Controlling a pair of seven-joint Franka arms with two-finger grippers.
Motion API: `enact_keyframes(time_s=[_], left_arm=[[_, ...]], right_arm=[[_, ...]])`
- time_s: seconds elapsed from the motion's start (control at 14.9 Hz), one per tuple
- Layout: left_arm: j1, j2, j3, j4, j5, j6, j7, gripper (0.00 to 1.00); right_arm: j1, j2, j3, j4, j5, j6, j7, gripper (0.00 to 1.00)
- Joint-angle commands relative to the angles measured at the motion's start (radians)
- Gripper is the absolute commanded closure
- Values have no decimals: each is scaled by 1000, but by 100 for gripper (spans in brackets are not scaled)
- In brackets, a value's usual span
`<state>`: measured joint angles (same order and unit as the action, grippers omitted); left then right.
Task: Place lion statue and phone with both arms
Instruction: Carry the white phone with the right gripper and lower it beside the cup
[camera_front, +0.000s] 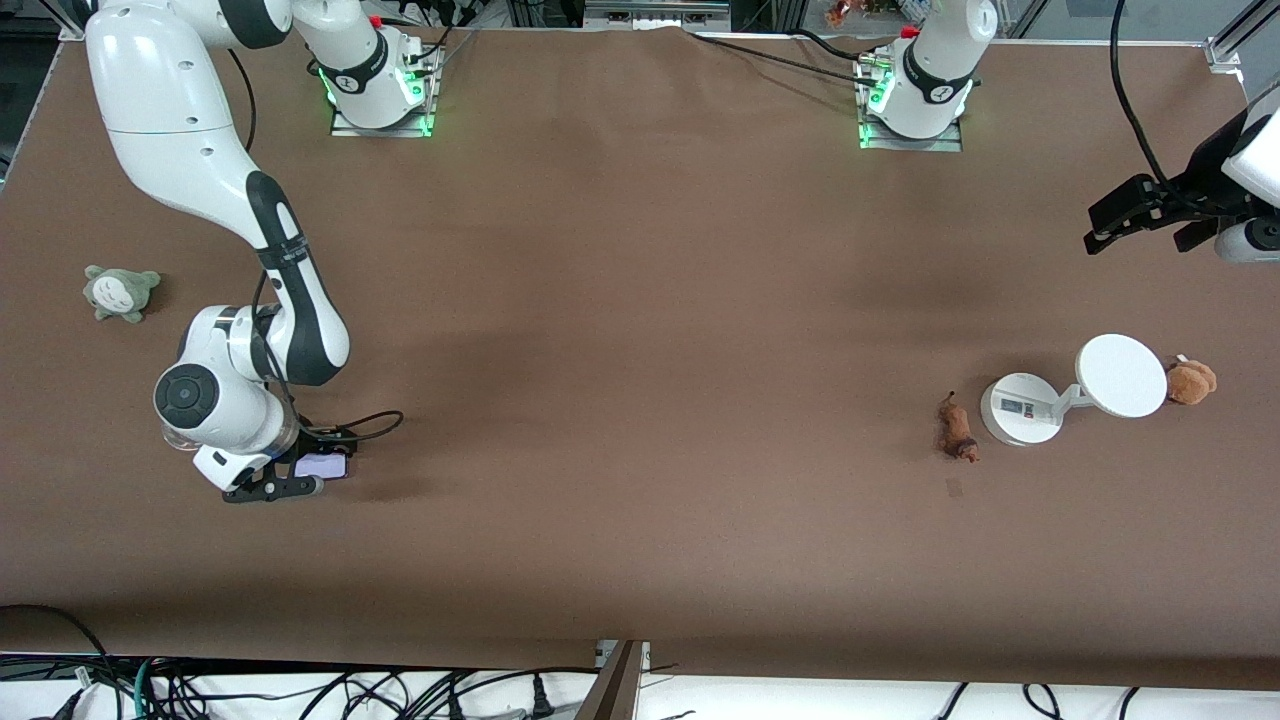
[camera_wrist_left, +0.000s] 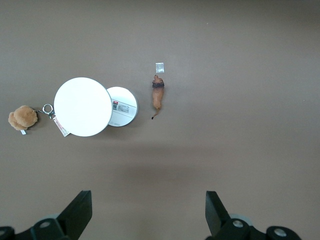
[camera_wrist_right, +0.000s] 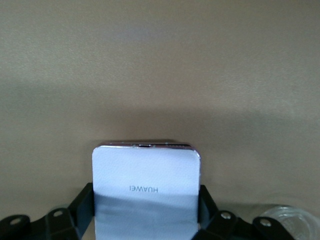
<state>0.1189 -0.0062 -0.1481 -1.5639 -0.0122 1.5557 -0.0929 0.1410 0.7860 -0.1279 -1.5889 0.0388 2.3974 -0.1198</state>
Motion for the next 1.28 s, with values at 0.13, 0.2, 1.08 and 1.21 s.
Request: enact_keyframes(time_s=[0.13, 0.2, 1.08, 1.21], left_arm=[[-11, 26, -2, 35, -2, -20, 1, 0], [-11, 25, -4, 35, -5, -20, -1, 0], [-11, 48, -18, 68, 0, -16, 7, 0], [-10, 48, -16, 68, 0, -17, 7, 0]], right_arm=[[-18, 4, 11, 4, 13, 17, -46, 96], [-23, 6, 11, 6, 13, 17, -52, 83], [-37, -5, 10, 10, 15, 16, -69, 0], [-34, -10, 10, 12, 13, 8, -70, 0]])
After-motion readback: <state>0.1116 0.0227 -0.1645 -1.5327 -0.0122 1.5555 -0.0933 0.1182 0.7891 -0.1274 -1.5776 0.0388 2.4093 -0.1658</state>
